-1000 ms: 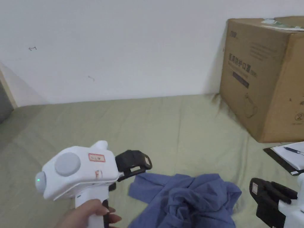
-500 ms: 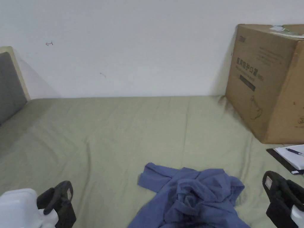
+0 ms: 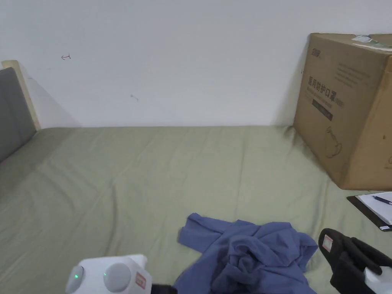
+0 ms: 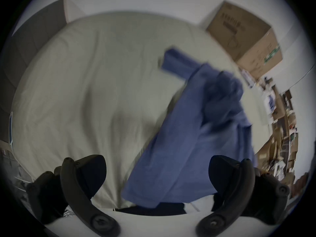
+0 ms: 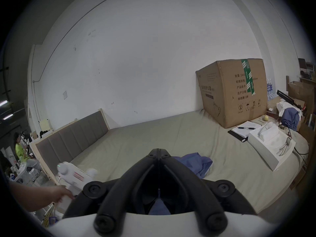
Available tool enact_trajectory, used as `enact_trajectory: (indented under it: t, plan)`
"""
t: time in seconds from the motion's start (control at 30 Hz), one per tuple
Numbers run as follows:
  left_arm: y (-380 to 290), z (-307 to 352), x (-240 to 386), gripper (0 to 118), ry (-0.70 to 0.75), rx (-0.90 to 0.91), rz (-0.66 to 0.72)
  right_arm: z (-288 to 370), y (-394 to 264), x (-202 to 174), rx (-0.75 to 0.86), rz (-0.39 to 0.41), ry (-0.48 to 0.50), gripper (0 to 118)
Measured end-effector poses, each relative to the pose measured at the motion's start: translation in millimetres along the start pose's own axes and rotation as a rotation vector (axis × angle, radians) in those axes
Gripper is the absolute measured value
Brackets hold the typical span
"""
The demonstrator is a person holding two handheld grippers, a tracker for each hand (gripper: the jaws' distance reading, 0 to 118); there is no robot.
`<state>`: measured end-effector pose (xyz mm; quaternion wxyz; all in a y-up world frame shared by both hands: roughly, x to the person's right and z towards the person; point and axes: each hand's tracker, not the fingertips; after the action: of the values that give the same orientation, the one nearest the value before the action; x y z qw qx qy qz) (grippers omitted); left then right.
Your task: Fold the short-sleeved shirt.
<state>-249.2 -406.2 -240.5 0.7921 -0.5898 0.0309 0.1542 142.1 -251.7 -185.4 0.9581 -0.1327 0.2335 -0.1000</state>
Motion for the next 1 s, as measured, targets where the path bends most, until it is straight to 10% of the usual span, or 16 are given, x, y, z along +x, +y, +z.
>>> enact_trajectory:
  t: [0.1, 0.23, 0.33, 0.63, 0.8, 1.0]
  plan:
    - [-4, -45, 8, 113, 0.008, -0.07, -0.047, -8, -8, 4, -0.05, 0.017, -0.005, 0]
    - [-2, -38, 25, 78, 0.111, -0.063, -0.131, -22, -14, 10, -0.105, 0.022, -0.019, 0]
    - [-10, -12, 25, 0, 0.166, 0.077, -0.203, -42, -12, 15, -0.122, 0.017, -0.025, 0]
    - [-24, 40, -18, 0, -0.132, 0.284, 0.118, -276, 37, 3, -0.611, 0.16, 0.095, 0]
    - [-21, 35, -13, 0, -0.145, 0.281, 0.116, -420, -8, 3, -0.983, 0.107, 0.015, 69]
    - [-24, 23, -23, 0, -0.165, 0.265, 0.153, -503, -76, 10, -1.178, 0.1, -0.126, 75]
